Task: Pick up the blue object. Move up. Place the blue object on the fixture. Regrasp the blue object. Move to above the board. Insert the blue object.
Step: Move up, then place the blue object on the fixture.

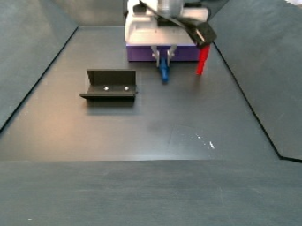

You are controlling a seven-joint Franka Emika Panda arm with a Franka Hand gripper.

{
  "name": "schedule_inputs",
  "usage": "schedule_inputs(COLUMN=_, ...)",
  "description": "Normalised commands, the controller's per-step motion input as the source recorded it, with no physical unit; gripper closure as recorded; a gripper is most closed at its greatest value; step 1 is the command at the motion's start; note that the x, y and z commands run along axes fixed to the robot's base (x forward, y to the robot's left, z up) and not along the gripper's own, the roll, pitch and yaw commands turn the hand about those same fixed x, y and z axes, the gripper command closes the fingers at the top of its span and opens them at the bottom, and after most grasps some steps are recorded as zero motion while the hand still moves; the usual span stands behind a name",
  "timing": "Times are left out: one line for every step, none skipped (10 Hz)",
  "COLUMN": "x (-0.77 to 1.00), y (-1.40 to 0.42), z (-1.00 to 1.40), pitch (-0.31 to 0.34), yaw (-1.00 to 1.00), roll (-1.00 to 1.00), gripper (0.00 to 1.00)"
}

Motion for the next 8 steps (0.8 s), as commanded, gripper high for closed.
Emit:
schedule_inputs(x=-0.07, y=-0.05, z=0.68, pitch=0.034, yaw=0.02, roll=0.00, gripper=1.00)
schedule_inputs(x=-0.03, y=-0.02, z=0.28, pitch=0.000, yaw=0.02, roll=-0.02, gripper=1.00)
schedule_inputs(x=0.04, y=0.00, z=0.00, pitch=0.000, yaw=0.00, roll=-0.06, gripper=1.00)
schedule_inputs(x=0.17, y=0.00, z=0.22, pitch=0.000, yaw=0.00, roll=-0.51, gripper=1.00)
schedule_inputs(x=0.45, y=0.00, z=0.57, pitch=0.034, yaw=-0.06, roll=-0.72, gripper=1.00)
schedule_inputs(x=0.55, y=0.14, z=0.65, pitch=0.069, yaw=-0.14, roll=-0.91, gripper=1.00)
schedule_inputs(x=0.59, y=0.19, z=0.62, pitch=0.054, yaw=-0.16, roll=-0.94, gripper=1.00)
schedule_inputs(x=0.61, y=0.18, z=0.61, pitch=0.040, yaw=-0.17, roll=-0.95, gripper=1.00)
